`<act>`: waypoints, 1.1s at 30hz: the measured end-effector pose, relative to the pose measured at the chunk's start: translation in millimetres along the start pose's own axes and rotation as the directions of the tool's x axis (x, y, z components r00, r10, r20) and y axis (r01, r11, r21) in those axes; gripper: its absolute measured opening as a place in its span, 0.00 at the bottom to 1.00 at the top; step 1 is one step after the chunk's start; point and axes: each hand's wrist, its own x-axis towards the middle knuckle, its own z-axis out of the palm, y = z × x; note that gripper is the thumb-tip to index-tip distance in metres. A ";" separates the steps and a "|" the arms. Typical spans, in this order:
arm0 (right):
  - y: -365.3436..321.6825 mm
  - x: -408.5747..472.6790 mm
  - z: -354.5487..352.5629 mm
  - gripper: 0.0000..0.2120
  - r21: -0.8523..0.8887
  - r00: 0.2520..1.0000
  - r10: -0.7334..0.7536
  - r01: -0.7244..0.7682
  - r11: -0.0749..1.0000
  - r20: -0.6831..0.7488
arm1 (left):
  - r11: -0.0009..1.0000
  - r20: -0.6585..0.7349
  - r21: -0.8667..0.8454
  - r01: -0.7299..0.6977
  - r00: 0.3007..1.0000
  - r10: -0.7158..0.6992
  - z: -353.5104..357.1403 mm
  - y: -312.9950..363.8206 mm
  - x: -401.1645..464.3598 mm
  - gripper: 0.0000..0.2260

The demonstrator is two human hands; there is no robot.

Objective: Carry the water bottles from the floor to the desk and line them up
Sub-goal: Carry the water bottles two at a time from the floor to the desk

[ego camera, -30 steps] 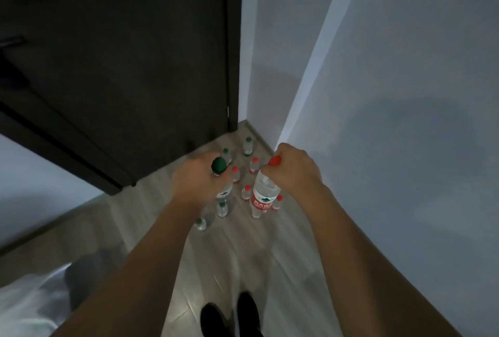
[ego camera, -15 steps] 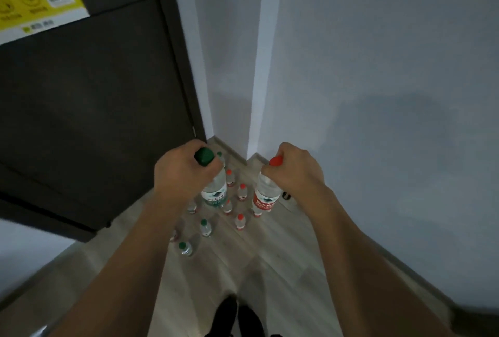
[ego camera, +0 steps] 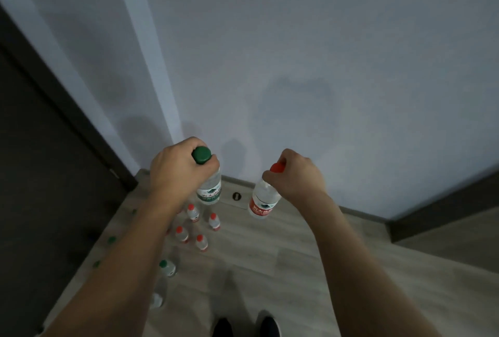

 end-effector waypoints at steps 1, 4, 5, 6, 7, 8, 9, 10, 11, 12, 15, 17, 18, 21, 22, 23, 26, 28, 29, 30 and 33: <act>7.2 -1.5 -6.2 0.13 0.011 1.000 0.025 -0.024 1.000 -0.014 | 1.000 0.016 -0.009 -0.027 1.000 0.027 6.4 8.8 2.7 0.10; 33.3 -8.9 -26.2 0.13 0.035 0.993 0.097 -0.095 0.995 -0.073 | 0.996 0.084 -0.029 -0.087 0.992 0.089 25.5 37.7 6.4 0.10; 43.3 -11.8 -33.6 0.13 0.039 0.989 0.118 -0.115 0.993 -0.093 | 0.993 0.102 -0.040 -0.108 0.988 0.111 31.7 48.3 6.0 0.09; 53.3 -14.6 -41.2 0.13 0.041 0.985 0.135 -0.131 0.991 -0.110 | 0.990 0.115 -0.051 -0.130 0.984 0.135 37.6 58.9 5.2 0.10; 63.3 -17.2 -48.6 0.13 0.043 0.981 0.148 -0.144 0.989 -0.128 | 0.987 0.124 -0.059 -0.151 0.980 0.157 43.1 69.7 4.3 0.10; 73.4 -19.5 -56.2 0.12 0.046 0.976 0.160 -0.155 0.987 -0.146 | 0.983 0.132 -0.067 -0.169 0.975 0.177 48.5 81.0 3.4 0.10; 83.7 -21.6 -63.6 0.12 0.050 0.972 0.172 -0.166 0.985 -0.162 | 0.980 0.139 -0.073 -0.184 0.971 0.193 54.1 92.8 2.5 0.09; 94.3 -24.1 -71.0 0.12 0.053 0.968 0.182 -0.175 0.983 -0.174 | 0.977 0.142 -0.079 -0.197 0.968 0.207 60.1 105.0 1.0 0.09; 105.5 -27.0 -78.3 0.12 0.054 0.965 0.190 -0.183 0.982 -0.182 | 0.974 0.143 -0.083 -0.209 0.965 0.220 66.6 117.3 -1.2 0.10; 117.1 -30.4 -85.7 0.12 0.051 0.962 0.197 -0.191 0.980 -0.187 | 0.972 0.141 -0.087 -0.218 0.963 0.229 73.4 129.5 -4.4 0.10; 153.9 -43.2 -108.6 0.13 0.060 0.952 0.231 -0.224 0.973 -0.201 | 0.967 0.148 -0.099 -0.237 0.957 0.250 93.2 164.9 -16.6 0.10; 177.8 -54.3 -122.9 0.14 0.082 0.938 0.262 -0.250 0.965 -0.226 | 0.960 0.165 -0.108 -0.258 0.948 0.274 106.2 187.4 -24.5 0.09; 187.1 -58.9 -128.9 0.14 0.088 0.933 0.270 -0.256 0.962 -0.237 | 0.957 0.167 -0.118 -0.265 0.945 0.282 111.5 197.1 -27.1 0.09; 218.0 -77.4 -147.9 0.13 0.103 0.909 0.308 -0.291 0.951 -0.281 | 0.941 0.174 -0.152 -0.304 0.929 0.328 130.6 230.2 -39.6 0.08; 229.1 -84.7 -153.9 0.13 0.110 0.897 0.328 -0.309 0.945 -0.296 | 0.933 0.185 -0.164 -0.320 0.919 0.348 137.1 241.3 -44.4 0.07; 239.7 -92.4 -159.3 0.13 0.117 0.883 0.351 -0.331 0.936 -0.311 | 0.926 0.201 -0.173 -0.336 0.908 0.367 143.3 251.9 -48.7 0.07; 267.2 -117.5 -171.6 0.14 0.138 0.840 0.422 -0.400 0.906 -0.340 | 0.903 0.253 -0.186 -0.388 0.869 0.426 158.8 282.2 -57.7 0.07; 282.6 -134.2 -178.6 0.14 0.159 0.809 0.464 -0.436 0.886 -0.361 | 0.877 0.267 -0.203 -0.435 0.837 0.477 167.7 304.2 -63.5 0.07; 289.6 -142.5 -181.7 0.14 0.172 0.793 0.481 -0.450 0.876 -0.374 | 0.859 0.271 -0.209 -0.467 0.816 0.510 171.9 315.5 -67.5 0.07; 296.3 -151.3 -184.3 0.14 0.184 0.775 0.497 -0.464 0.867 -0.391 | 0.838 0.276 -0.215 -0.501 0.792 0.544 176.5 326.3 -72.3 0.07; 312.9 -180.7 -189.2 0.14 0.227 0.701 0.558 -0.515 0.827 -0.444 | 0.776 0.302 -0.250 -0.580 0.714 0.631 191.2 354.8 -88.5 0.08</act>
